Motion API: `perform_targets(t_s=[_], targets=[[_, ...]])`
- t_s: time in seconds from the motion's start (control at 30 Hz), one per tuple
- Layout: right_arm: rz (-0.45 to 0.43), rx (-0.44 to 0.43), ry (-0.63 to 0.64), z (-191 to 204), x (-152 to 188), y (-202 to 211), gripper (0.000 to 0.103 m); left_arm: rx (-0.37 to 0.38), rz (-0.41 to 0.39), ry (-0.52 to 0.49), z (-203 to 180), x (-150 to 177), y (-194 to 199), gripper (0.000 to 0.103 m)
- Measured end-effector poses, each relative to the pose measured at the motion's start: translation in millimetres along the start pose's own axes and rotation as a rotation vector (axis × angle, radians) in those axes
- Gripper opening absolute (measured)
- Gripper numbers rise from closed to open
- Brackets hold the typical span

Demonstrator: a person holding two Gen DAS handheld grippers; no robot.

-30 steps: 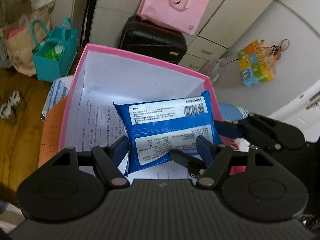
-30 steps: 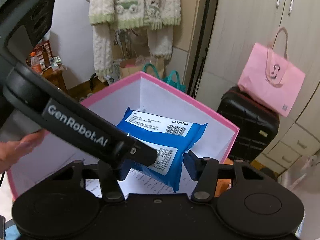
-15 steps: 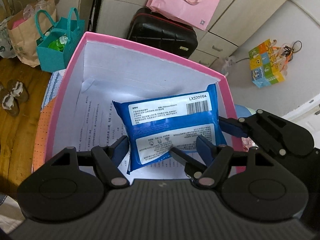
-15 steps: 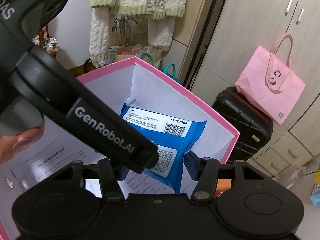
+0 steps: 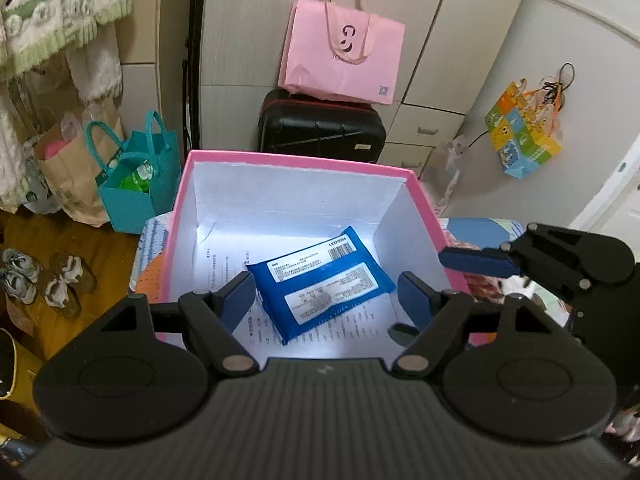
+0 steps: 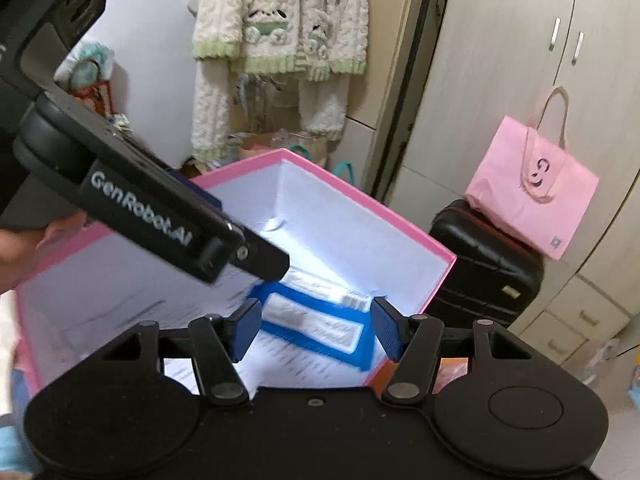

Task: Organize soft objects
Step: 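Lower the blue pack into the pink box and open the left gripper, then grasp the white tissue pack with the left gripper while the right grasps the mesh puff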

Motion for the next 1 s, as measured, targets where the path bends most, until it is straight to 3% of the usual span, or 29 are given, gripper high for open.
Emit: perform_targets(t_s=[0.2,0.4,0.73,1.0], targets=[[-0.031,-0.094,-0.051,6,15,38,0.066,-0.006,-0.026,-0.055,-17,12,36,0.078],[-0.067,-0.128,-0.072,7,25,76,0.066,0.041,-0.027,-0.103,-43,28,68,0.078],[-0.100,-0.112,-0.104,-3,59,138,0.066,0.102,-0.014,-0.208,-96,63,105,0.078],[-0.115,-0.043,-0.112,-11,97,177,0.066,0.124,-0.015,-0.278,-130,97,118,0.078]])
Point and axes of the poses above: each gripper's, at about its wrist camera, not at the fingertips, and y roughly against the way its jaws point, z to its left, x to its underside, the point moved 7 cm from there along -y, roughly the way its jaws point, and after that the axes turned 8 degrees about z, right-handed, at the moved point
